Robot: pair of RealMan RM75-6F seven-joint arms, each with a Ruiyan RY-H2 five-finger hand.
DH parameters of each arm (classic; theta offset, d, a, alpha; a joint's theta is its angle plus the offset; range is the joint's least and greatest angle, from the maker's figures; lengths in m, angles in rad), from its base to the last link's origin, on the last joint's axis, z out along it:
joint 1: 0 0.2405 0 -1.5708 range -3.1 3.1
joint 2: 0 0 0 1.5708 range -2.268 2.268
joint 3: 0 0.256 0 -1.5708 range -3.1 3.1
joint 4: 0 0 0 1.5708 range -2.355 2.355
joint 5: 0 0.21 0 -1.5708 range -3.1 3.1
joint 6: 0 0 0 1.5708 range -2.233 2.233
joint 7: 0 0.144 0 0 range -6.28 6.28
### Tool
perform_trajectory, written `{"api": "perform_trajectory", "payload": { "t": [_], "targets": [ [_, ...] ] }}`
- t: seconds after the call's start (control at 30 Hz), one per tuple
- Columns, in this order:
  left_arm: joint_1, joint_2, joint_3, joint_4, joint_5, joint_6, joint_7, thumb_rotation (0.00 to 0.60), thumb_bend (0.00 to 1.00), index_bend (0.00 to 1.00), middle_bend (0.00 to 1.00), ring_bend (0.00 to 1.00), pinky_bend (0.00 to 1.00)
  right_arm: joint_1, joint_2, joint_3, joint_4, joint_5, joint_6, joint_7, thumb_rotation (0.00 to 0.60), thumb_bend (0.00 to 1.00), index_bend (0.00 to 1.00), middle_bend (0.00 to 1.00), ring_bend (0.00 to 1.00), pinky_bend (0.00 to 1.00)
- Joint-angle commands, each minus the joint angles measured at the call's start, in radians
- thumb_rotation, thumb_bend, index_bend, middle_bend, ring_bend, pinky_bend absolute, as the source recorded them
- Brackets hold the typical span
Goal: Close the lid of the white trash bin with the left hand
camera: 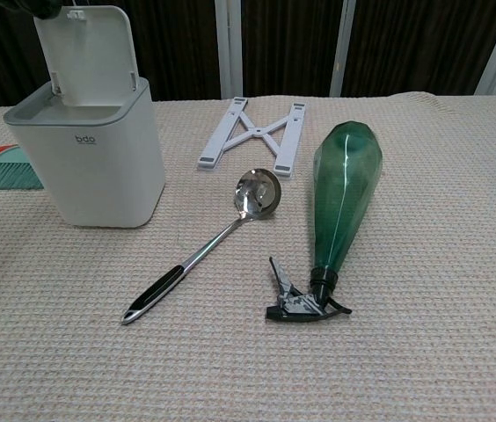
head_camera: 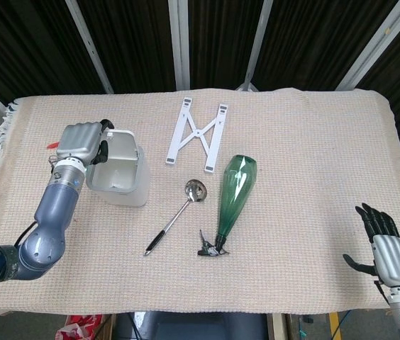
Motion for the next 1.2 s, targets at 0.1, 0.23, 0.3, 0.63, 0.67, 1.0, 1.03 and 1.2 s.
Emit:
{"api": "perform_trajectory", "payload": {
  "t": [0.1, 0.23, 0.3, 0.63, 0.67, 1.0, 1.03, 1.2],
  "targets": [
    [-0.008, 0.031, -0.009, -0.038, -0.024, -0.016, 0.002, 0.6, 0.7, 0.26, 1.0, 0.85, 0.94, -0.002, 0.002, -0.001, -0.001, 0.001, 0.001, 0.001, 0.6, 0.23, 0.0, 0.0, 0.0, 0.0],
    [-0.017, 0.089, -0.001, -0.105, -0.035, -0.019, 0.036, 0.6, 0.7, 0.26, 1.0, 0.85, 0.94, -0.003, 0.003, -0.001, -0.002, -0.001, 0.003, 0.002, 0.6, 0.23, 0.0, 0.0, 0.0, 0.0],
    [-0.018, 0.118, 0.006, -0.143, -0.043, -0.022, 0.049, 0.6, 0.7, 0.26, 1.0, 0.85, 0.94, -0.004, 0.004, -0.002, -0.003, -0.001, 0.004, 0.004, 0.6, 0.23, 0.0, 0.0, 0.0, 0.0],
    [0.006, 0.196, 0.055, -0.259, -0.038, -0.052, 0.064, 0.6, 0.7, 0.26, 1.0, 0.85, 0.94, -0.008, 0.008, -0.006, -0.009, -0.01, 0.011, 0.0, 0.6, 0.23, 0.0, 0.0, 0.0, 0.0],
    [0.012, 0.203, 0.061, -0.272, -0.025, -0.053, 0.061, 0.6, 0.7, 0.26, 1.0, 0.85, 0.94, -0.009, 0.008, -0.006, -0.009, -0.01, 0.011, -0.002, 0.6, 0.23, 0.0, 0.0, 0.0, 0.0],
    [0.069, 0.195, 0.113, -0.319, 0.122, -0.041, 0.002, 0.6, 0.7, 0.25, 1.0, 0.85, 0.94, -0.009, 0.009, -0.008, -0.015, -0.011, 0.009, -0.002, 0.6, 0.23, 0.0, 0.0, 0.0, 0.0],
    [0.074, 0.189, 0.12, -0.321, 0.137, -0.036, -0.002, 0.6, 0.7, 0.25, 1.0, 0.85, 0.94, -0.009, 0.009, -0.008, -0.014, -0.011, 0.009, -0.003, 0.6, 0.23, 0.0, 0.0, 0.0, 0.0],
    [0.085, 0.17, 0.159, -0.332, 0.183, -0.012, 0.002, 0.6, 0.7, 0.25, 1.0, 0.85, 0.94, -0.009, 0.01, -0.006, -0.013, -0.006, 0.008, 0.0, 0.6, 0.23, 0.0, 0.0, 0.0, 0.0]
  ]
}}
